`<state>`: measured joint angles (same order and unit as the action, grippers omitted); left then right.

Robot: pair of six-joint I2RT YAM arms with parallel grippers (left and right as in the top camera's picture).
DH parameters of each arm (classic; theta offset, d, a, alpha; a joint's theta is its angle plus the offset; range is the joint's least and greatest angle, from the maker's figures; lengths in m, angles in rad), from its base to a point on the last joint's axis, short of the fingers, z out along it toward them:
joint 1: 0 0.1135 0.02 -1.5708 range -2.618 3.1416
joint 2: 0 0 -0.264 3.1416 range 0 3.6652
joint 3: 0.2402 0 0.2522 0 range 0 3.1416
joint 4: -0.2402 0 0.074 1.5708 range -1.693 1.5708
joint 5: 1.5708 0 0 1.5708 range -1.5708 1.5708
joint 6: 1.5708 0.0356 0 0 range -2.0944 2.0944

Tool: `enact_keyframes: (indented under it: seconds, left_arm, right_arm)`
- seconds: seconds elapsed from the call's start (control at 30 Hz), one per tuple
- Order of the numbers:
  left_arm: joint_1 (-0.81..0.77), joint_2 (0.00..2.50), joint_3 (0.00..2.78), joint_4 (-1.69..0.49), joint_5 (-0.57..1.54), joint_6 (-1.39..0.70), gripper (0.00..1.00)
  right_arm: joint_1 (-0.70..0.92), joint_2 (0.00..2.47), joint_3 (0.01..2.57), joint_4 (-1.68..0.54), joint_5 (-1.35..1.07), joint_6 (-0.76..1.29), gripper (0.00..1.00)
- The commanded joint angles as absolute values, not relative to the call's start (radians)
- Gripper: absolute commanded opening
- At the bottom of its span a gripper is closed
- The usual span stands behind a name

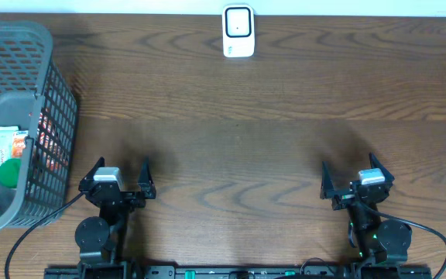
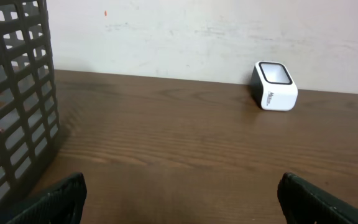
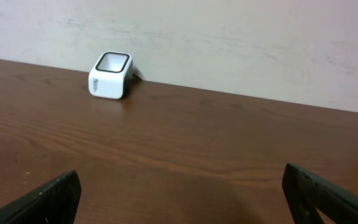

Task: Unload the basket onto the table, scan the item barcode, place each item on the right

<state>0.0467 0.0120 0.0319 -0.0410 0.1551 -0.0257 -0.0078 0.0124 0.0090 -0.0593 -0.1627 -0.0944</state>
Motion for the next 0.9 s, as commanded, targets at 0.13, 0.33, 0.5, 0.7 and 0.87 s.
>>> enact_keyframes:
  seconds: [0.13, 0.33, 0.5, 0.7, 0.87]
  left_arm:
    - [0.046, 0.004, 0.004, -0.053, 0.181, -0.036, 0.98]
    - [0.046, 0.004, 0.025, -0.076, 0.196, -0.095, 0.98]
    - [0.046, 0.004, 0.073, -0.113, 0.199, -0.114, 0.98]
    - [0.046, 0.004, 0.137, -0.201, 0.199, -0.113, 0.98]
    - [0.046, 0.004, 0.141, -0.205, 0.199, -0.113, 0.98]
  right_arm:
    - [0.001, 0.007, 0.006, -0.061, -0.159, -0.083, 0.99]
    - [0.001, 0.007, 0.006, -0.061, -0.159, -0.083, 0.99]
    - [0.001, 0.007, 0.006, -0.061, -0.159, -0.083, 0.99]
    - [0.001, 0.007, 0.006, -0.061, -0.159, -0.083, 0.99]
    - [0.001, 0.007, 0.006, -0.061, -0.159, -0.083, 0.99]
